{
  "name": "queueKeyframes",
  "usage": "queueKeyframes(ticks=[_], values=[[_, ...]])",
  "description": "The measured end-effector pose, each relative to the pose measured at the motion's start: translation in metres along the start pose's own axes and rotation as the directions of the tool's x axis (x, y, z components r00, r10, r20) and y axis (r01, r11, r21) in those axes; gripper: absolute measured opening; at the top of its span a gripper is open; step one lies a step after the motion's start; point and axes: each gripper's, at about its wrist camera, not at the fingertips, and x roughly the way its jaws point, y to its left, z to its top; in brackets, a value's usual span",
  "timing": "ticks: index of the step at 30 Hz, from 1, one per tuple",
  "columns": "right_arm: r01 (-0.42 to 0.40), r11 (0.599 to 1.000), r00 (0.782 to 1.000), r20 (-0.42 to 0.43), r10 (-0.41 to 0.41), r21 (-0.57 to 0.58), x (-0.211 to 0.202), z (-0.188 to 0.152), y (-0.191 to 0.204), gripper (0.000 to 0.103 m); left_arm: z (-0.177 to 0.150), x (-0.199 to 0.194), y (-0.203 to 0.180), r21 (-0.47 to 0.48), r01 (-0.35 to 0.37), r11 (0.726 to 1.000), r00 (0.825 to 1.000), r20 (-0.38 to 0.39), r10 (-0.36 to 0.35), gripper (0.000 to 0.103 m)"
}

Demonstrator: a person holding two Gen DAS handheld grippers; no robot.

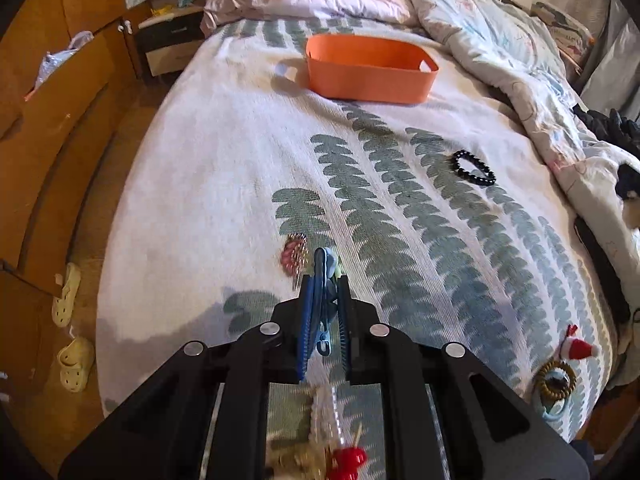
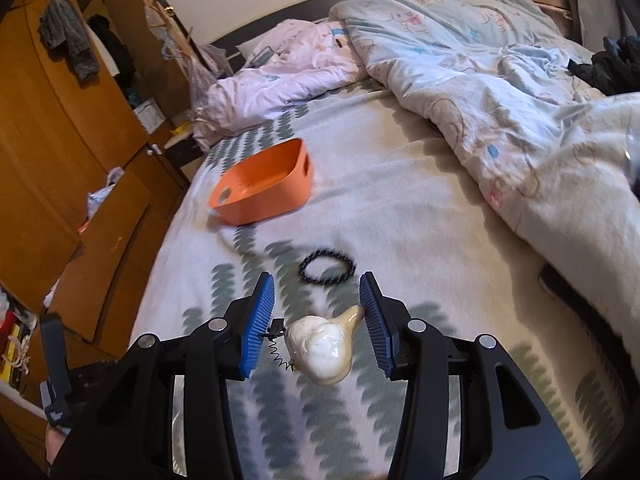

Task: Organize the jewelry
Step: 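Carry the blue clip toward the bunny while the right tool carries the charm to the bangle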

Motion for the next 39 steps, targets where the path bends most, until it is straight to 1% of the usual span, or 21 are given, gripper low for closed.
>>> queueKeyframes(ticks=[3,5,8,10,14,17,21,28,31,39], values=[[-0.015,1.000,1.000,0.004,0.015,0.006,-0.015,-0.024,0.002,0.046,-0.016,-0.012,-0.006,0.021,-0.028,0.999,0.999,0.040,0.027,0.012],[-0.018,1.000,1.000,-0.005,0.018,0.012,-0.021,-0.044,0.001,0.046,-0.028,-0.015,-0.007,0.017,-0.031,0.999,0.999,0.041,0.030,0.012],[0.003,1.000,1.000,-0.013,-0.003,0.010,-0.028,-0.075,-0.002,0.046,-0.044,-0.019,-0.007,0.011,-0.038,0.999,0.998,0.044,0.037,0.012],[-0.018,0.999,0.999,-0.026,0.019,0.030,-0.032,-0.093,-0.007,0.046,-0.051,-0.023,-0.009,0.013,-0.053,0.999,0.997,0.058,0.052,0.012],[0.007,1.000,1.000,-0.026,-0.006,0.027,-0.040,-0.112,-0.011,0.046,-0.063,-0.032,-0.015,0.023,-0.109,0.994,0.989,0.105,0.106,0.012],[0.034,0.999,0.999,-0.024,-0.034,0.001,-0.043,-0.125,-0.008,0.046,-0.072,-0.035,-0.018,0.022,-0.123,0.992,0.985,0.126,0.119,0.012],[0.052,0.999,0.998,-0.028,-0.052,-0.014,-0.043,-0.131,-0.006,0.046,-0.084,-0.035,-0.020,0.013,-0.155,0.988,0.978,0.144,0.151,0.012],[0.078,0.996,0.997,-0.026,-0.079,-0.054,-0.040,-0.135,0.001,0.046,-0.094,-0.037,-0.028,0.033,-0.182,0.983,0.971,0.164,0.174,0.013],[0.082,0.995,0.996,-0.029,-0.084,-0.063,-0.038,-0.135,0.002,0.046,-0.097,-0.041,-0.033,0.051,-0.207,0.977,0.961,0.196,0.193,0.013],[0.111,0.990,0.993,-0.025,-0.114,-0.083,-0.036,-0.136,0.003,0.047,-0.099,-0.041,-0.038,0.070,-0.196,0.978,0.964,0.198,0.179,0.013]])
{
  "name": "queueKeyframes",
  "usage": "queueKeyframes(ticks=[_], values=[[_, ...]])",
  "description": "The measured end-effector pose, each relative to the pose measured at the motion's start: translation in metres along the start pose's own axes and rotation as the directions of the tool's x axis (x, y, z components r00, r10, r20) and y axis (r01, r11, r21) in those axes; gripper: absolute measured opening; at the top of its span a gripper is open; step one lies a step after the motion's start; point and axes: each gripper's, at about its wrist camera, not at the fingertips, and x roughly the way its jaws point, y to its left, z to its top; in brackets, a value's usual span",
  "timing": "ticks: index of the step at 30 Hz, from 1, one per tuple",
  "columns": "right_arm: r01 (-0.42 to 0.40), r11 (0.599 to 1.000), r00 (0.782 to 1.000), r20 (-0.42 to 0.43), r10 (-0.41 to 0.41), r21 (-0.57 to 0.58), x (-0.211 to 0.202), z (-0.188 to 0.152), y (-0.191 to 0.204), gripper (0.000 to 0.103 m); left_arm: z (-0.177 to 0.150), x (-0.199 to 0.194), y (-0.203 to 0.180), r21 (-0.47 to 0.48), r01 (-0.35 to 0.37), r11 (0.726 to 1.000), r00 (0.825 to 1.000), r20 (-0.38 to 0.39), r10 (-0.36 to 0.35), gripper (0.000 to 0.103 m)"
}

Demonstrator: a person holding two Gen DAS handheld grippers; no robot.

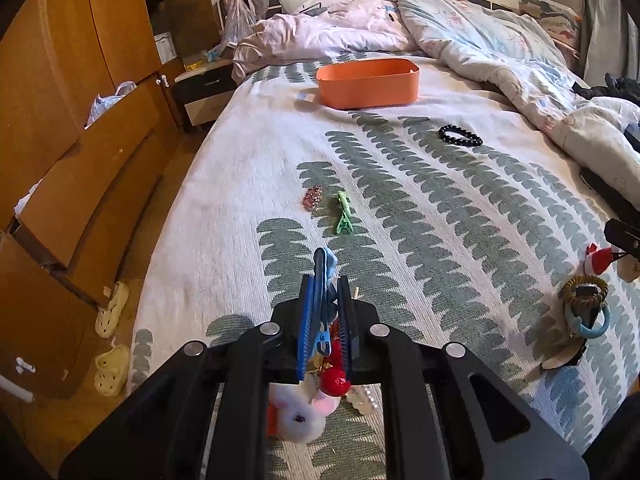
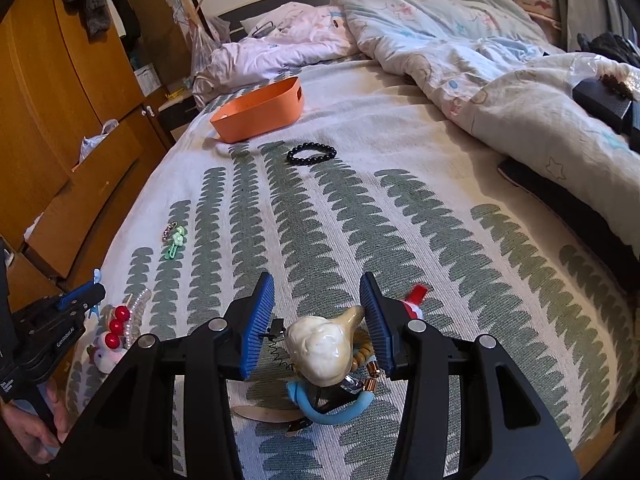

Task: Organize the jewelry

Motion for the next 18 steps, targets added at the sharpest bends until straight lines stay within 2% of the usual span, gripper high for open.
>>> queueKeyframes(ticks=[7,18], values=[[0.008,1.000,1.000,-0.005,-0.008,-0.012,0.0007,-0.0004,0.0017,0.048,-0.0012,-0.0019,-0.0021,0.006,-0.015,1.000,1.000,0.014,0.015,0.013],[0.048,0.998,0.999,0.022,-0.048,-0.036,-0.0029,-0.0017,0.0031,0.057,-0.0008,-0.0031,-0.0022,0.010,-0.042,0.999,0.999,0.034,0.042,0.013]])
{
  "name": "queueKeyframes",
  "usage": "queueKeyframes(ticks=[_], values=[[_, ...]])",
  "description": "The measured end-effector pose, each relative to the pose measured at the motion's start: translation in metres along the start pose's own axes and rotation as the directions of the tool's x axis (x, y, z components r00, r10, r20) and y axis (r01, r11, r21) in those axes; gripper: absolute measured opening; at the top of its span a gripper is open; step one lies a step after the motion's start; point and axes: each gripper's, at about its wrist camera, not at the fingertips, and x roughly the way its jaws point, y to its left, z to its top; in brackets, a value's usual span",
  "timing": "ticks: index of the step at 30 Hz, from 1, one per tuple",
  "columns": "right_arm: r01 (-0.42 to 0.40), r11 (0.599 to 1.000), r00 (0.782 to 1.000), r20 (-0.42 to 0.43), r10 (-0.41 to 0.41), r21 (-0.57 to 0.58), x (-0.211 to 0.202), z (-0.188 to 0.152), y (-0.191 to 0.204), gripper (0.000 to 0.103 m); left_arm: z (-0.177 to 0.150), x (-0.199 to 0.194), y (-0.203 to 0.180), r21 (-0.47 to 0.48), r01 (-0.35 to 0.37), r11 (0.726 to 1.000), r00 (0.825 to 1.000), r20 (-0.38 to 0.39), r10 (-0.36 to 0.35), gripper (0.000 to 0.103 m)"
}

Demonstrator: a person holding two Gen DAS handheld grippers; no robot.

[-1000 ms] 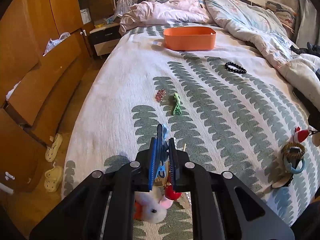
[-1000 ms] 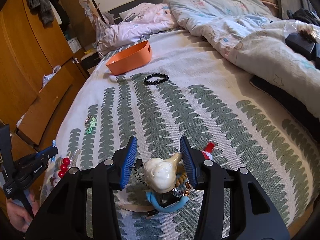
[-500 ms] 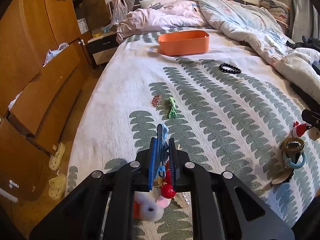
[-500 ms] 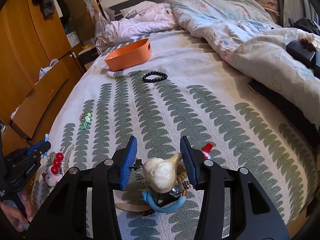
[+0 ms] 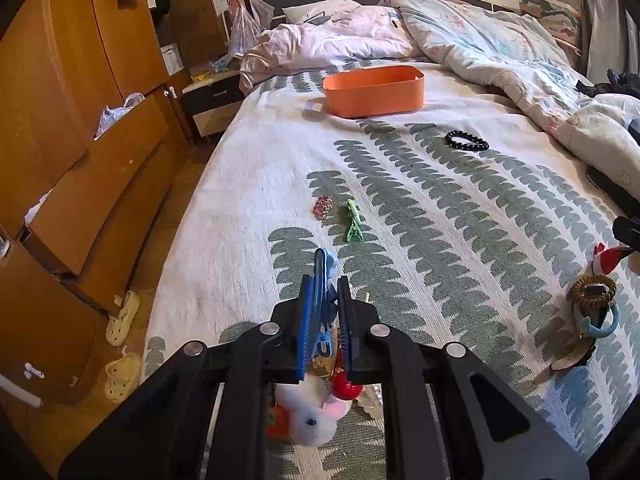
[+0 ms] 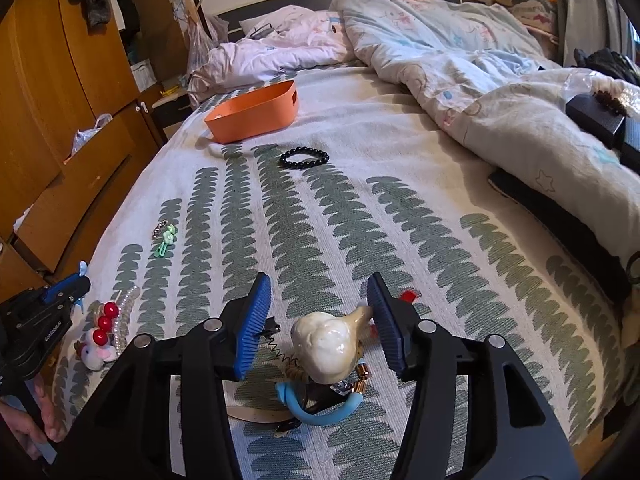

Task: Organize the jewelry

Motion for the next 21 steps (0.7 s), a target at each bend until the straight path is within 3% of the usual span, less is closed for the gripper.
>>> queueKeyframes(ticks=[3,7,16,21], values=[[0.005,1.000,1.000,0.005,-0.005,-0.002,-0.001,0.001,0.000,0.061,0.000,0.000,0.000,0.001,-0.002,1.000,1.000,0.001,0.002,0.014],[0.001,1.000,1.000,0.021,-0.001,0.007,-0.003,0.003,-0.003,0.063,0.001,0.001,0.006,-0.014,-0.006,1.000,1.000,0.002,0.006,0.024],[-0.056,0.997,0.996,0.079,0.052,0.046,-0.011,0.008,-0.009,0.064,0.008,0.009,0.027,-0.077,-0.009,0.997,1.000,-0.016,0.007,0.026],[-0.057,0.995,0.991,0.123,0.046,0.080,-0.021,0.013,-0.018,0.064,0.010,0.010,0.036,-0.107,-0.008,0.994,1.000,-0.018,0.006,0.034]])
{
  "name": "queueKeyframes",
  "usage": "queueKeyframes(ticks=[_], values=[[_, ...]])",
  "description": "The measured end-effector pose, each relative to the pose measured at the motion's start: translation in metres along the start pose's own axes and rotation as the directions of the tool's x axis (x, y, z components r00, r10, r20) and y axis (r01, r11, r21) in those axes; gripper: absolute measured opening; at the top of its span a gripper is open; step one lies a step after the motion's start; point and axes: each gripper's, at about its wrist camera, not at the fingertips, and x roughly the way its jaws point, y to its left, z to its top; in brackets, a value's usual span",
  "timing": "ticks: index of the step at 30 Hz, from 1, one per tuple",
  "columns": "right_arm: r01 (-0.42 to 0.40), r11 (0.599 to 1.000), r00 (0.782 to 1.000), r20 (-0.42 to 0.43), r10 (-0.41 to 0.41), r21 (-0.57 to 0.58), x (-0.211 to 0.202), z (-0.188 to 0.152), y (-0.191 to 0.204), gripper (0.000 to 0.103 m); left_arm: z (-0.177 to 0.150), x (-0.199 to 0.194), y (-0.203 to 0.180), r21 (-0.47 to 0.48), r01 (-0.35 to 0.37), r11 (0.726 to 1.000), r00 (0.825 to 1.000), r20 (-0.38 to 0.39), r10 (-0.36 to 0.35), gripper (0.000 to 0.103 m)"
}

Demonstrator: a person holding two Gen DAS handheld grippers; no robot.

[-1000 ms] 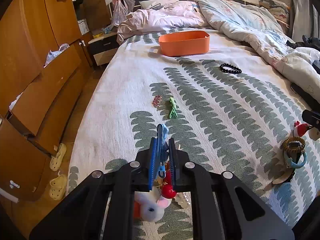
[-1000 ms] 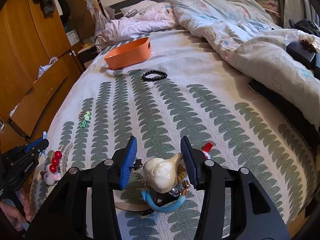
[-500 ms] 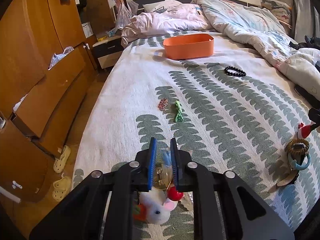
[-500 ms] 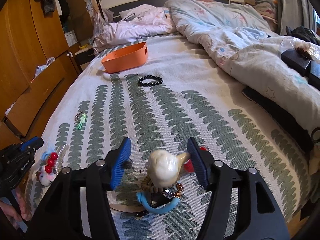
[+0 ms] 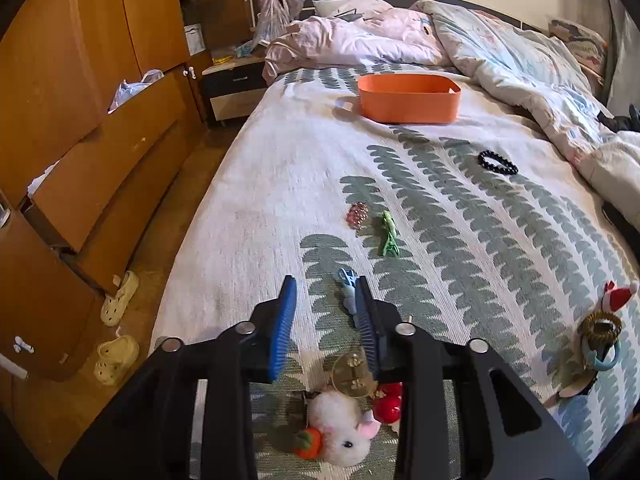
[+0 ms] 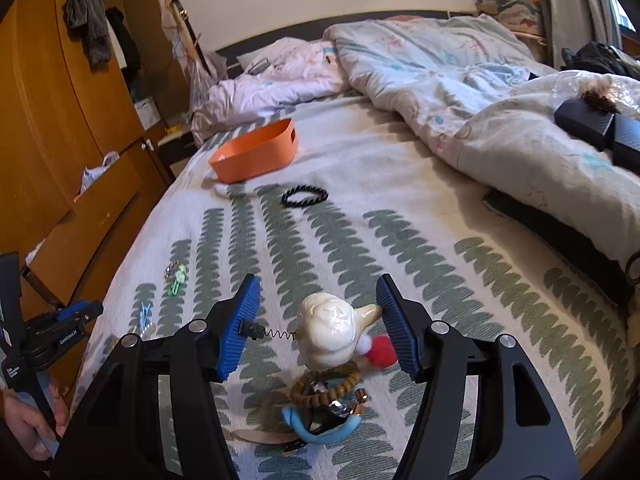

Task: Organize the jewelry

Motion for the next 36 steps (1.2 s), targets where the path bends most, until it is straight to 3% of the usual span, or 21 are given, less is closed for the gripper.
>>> queueKeyframes(ticks=[3,6,10,15,17,24,25,30,36], values=[[0.008,1.000,1.000,-0.018,-0.008,-0.019,0.002,0.000,0.002,0.065,0.000,0.000,0.000,0.000,-0.002,1.000,1.000,0.003,0.002,0.035],[0.058,0.993,0.997,-0.054,-0.064,-0.107,0.009,-0.005,0.014,0.071,0.000,0.000,-0.001,0.005,0.001,1.000,1.000,-0.001,-0.001,0.035],[0.133,0.965,0.990,-0.015,-0.140,-0.226,0.008,-0.012,0.034,0.081,0.000,0.000,-0.002,0.006,0.002,1.000,1.000,-0.001,-0.002,0.037],[0.055,0.983,0.998,-0.017,-0.059,-0.175,0.007,-0.008,0.031,0.084,0.000,0.002,-0.002,-0.002,0.011,1.000,1.000,-0.008,-0.011,0.040],[0.049,0.985,0.998,-0.028,-0.055,-0.167,0.011,-0.005,0.031,0.084,0.000,0.003,-0.003,-0.008,0.018,1.000,1.000,-0.015,-0.018,0.047],[0.002,0.986,0.999,-0.053,-0.011,-0.167,0.030,0.023,0.043,0.084,0.019,0.022,0.001,-0.024,0.065,0.998,0.996,-0.061,-0.067,0.055],[-0.011,0.987,0.998,-0.061,0.001,-0.163,0.035,0.027,0.044,0.084,0.023,0.026,0.000,-0.024,0.079,0.997,0.994,-0.076,-0.081,0.061],[-0.054,0.992,0.993,-0.107,0.042,-0.115,0.062,0.052,0.044,0.084,0.040,0.043,0.004,-0.033,0.084,0.996,0.990,-0.108,-0.087,0.063],[-0.074,0.995,0.985,-0.159,0.061,-0.074,0.107,0.090,0.043,0.085,0.050,0.066,-0.012,-0.014,0.121,0.993,0.976,-0.183,-0.121,0.073]])
